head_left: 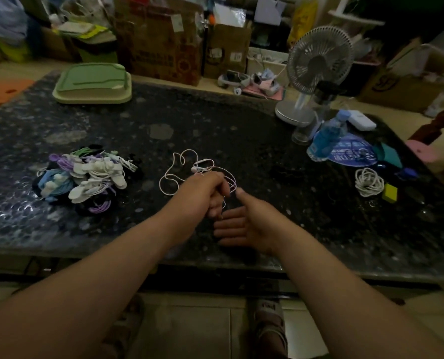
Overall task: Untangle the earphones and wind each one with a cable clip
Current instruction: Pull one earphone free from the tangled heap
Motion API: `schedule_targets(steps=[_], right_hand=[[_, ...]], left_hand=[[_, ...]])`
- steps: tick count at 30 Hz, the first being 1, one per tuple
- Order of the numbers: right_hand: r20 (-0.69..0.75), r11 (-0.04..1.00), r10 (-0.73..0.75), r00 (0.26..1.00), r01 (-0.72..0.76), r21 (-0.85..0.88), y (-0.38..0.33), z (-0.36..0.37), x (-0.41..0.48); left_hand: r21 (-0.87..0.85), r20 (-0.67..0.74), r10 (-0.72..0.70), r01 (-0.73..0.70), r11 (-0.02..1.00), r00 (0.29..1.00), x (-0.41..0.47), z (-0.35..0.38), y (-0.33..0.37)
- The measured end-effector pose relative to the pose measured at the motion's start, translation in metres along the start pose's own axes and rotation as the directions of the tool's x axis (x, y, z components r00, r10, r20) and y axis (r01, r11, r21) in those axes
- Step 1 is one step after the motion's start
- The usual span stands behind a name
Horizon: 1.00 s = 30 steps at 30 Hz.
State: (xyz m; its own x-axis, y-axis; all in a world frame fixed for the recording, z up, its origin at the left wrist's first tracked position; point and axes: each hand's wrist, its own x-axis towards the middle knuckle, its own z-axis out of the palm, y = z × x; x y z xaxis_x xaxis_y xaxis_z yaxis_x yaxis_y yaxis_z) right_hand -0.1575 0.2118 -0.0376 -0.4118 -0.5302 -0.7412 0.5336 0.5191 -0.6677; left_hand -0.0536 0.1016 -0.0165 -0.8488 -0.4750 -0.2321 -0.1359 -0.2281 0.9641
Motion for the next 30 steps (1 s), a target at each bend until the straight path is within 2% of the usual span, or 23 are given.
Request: schedule_targets(steps=[2,3,4,6,7,8,11,16,17,19,21,23,24,25,27,28,30], right_hand=[[0.016,0.99,-0.016,1.0,0.014,0.139,-0.005,0.005,0.014],[-0.046,0.992,-0.046,0.998,0.051,0.115,-0.007,0.005,0.022],[-0.143,0.994,-0.1,0.985,0.103,0.019,-0.009,0.004,0.028],[-0.335,0.948,-0.26,0.906,0.174,-0.267,-0.012,0.002,0.038],[-0.377,0.926,-0.308,0.874,0.185,-0.329,-0.012,0.001,0.041],[-0.388,0.926,-0.316,0.866,0.192,-0.325,-0.014,0.0,0.044],[-0.403,0.941,-0.302,0.864,0.204,-0.268,-0.017,0.004,0.052],[-0.404,0.907,-0.345,0.847,0.19,-0.377,-0.026,0.008,0.062],[-0.39,0.895,-0.373,0.842,0.215,-0.391,-0.027,0.007,0.06],[-0.341,0.856,-0.474,0.812,0.335,-0.393,-0.031,0.004,0.054],[-0.274,0.826,-0.541,0.795,0.441,-0.352,-0.041,-0.002,0.036],[-0.149,0.814,-0.571,0.808,0.531,-0.235,-0.052,-0.008,0.008],[-0.056,0.813,-0.574,0.817,0.559,-0.163,-0.055,-0.01,-0.01],[0.036,0.818,-0.563,0.826,0.563,-0.12,-0.057,-0.011,-0.026],[0.177,0.824,-0.536,0.825,0.557,-0.105,-0.056,-0.013,-0.052],[0.211,0.818,-0.54,0.814,0.567,-0.093,-0.056,-0.015,-0.059],[0.182,0.807,-0.576,0.797,0.59,-0.029,-0.054,-0.021,-0.063]], left_hand=[[0.081,0.035,-0.025,0.022,0.996,0.999,-0.002,0.007,-0.002],[0.187,0.042,-0.015,0.007,0.982,0.999,-0.004,0.009,-0.004],[0.354,0.04,0.016,-0.029,0.935,0.999,-0.003,0.007,-0.007],[0.687,0.006,0.095,-0.073,0.723,0.996,0.0,-0.003,-0.016],[0.777,-0.018,0.108,-0.054,0.627,0.994,0.0,-0.008,-0.019],[0.818,-0.029,0.091,-0.029,0.574,0.995,0.001,-0.014,-0.023],[0.868,0.039,-0.039,-0.014,0.497,0.999,0.0,-0.021,-0.026],[0.923,0.205,-0.101,-0.158,0.352,0.974,-0.005,-0.02,-0.025],[0.912,0.213,-0.099,-0.162,0.376,0.972,-0.005,-0.019,-0.024],[0.815,0.157,-0.008,-0.125,0.566,0.988,-0.006,-0.018,-0.018],[0.637,-0.028,0.252,-0.177,0.75,0.967,-0.004,-0.019,-0.006],[0.574,-0.189,0.503,-0.321,0.754,0.843,0.001,-0.025,0.009],[0.56,-0.207,0.552,-0.365,0.744,0.808,0.002,-0.027,0.015],[0.544,-0.179,0.547,-0.381,0.747,0.818,0.002,-0.028,0.021],[0.443,-0.015,0.423,-0.373,0.815,0.906,0.001,-0.023,0.028],[0.36,0.074,0.35,-0.352,0.864,0.934,-0.001,-0.019,0.03],[0.246,0.189,0.244,-0.287,0.926,0.951,-0.004,-0.011,0.03]])
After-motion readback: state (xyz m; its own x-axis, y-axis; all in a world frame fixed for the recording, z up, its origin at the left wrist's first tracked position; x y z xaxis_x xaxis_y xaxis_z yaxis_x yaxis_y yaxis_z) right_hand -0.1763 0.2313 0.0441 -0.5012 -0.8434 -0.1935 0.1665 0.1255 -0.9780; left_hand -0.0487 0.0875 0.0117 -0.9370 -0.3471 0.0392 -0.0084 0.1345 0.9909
